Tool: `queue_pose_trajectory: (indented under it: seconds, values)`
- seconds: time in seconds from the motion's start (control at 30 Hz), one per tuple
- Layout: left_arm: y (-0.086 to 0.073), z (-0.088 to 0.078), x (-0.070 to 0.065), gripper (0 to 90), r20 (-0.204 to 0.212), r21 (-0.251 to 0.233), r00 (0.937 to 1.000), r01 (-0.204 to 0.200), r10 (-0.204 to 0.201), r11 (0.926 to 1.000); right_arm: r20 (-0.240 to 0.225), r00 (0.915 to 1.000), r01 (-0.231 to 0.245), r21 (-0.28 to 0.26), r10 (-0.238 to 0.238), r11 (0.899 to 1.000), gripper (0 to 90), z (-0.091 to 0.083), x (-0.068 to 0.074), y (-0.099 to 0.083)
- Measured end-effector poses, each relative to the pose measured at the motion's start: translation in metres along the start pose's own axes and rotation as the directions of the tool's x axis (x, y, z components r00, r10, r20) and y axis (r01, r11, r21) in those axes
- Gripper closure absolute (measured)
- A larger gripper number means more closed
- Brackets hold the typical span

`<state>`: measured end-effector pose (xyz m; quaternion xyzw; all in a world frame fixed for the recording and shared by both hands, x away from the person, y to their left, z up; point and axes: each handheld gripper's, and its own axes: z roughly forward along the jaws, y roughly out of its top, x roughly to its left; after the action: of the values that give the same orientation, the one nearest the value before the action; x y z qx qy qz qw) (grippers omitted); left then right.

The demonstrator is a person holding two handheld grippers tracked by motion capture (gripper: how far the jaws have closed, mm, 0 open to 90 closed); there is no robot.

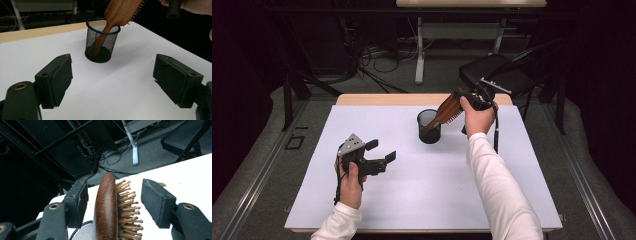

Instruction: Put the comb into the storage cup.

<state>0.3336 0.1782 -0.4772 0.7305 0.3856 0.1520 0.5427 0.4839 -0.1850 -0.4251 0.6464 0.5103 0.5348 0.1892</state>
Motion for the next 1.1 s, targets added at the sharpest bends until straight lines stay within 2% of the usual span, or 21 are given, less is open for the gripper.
queue_pose_trajectory:
  seconds: [0.2, 0.47, 0.63, 0.8, 0.93, 1.1]
  values:
    - [0.0, 0.0, 0.0, 16.0, 0.0, 0.002, 1.0, 0.0, 0.0, 1.0, -0.009, 0.9999, -0.011, -0.002, 0.011, 1.0, 40.1, -0.004, -0.001, 0.004]
    - [0.0, 0.0, 0.001, 16.0, -0.001, -0.001, 1.0, 0.003, -0.003, 1.0, -0.013, 0.9997, 0.018, -0.03, -0.018, 0.999, 42.8, -0.01, -0.007, 0.011]
    - [-0.001, 0.0, 0.001, 16.0, -0.002, 0.0, 1.0, 0.003, -0.003, 1.0, -0.021, 0.9998, 0.003, -0.04, -0.004, 0.999, 43.1, -0.014, -0.011, 0.015]
    - [-0.001, 0.0, 0.001, 16.0, -0.002, 0.002, 1.0, 0.002, -0.002, 1.0, -0.004, 0.9998, 0.017, -0.045, -0.018, 0.999, 41.1, -0.018, -0.015, 0.019]
    - [-0.001, 0.0, 0.001, 16.0, -0.001, 0.0, 1.0, 0.002, -0.002, 1.0, -0.019, 0.9998, 0.008, -0.058, -0.009, 0.998, 39.1, -0.021, -0.017, 0.022]
    - [-0.001, -0.001, 0.001, 16.0, -0.004, 0.001, 1.0, -0.002, 0.002, 1.0, -0.057, 0.9977, 0.034, -0.052, -0.037, 0.998, 39.4, -0.025, -0.019, 0.023]
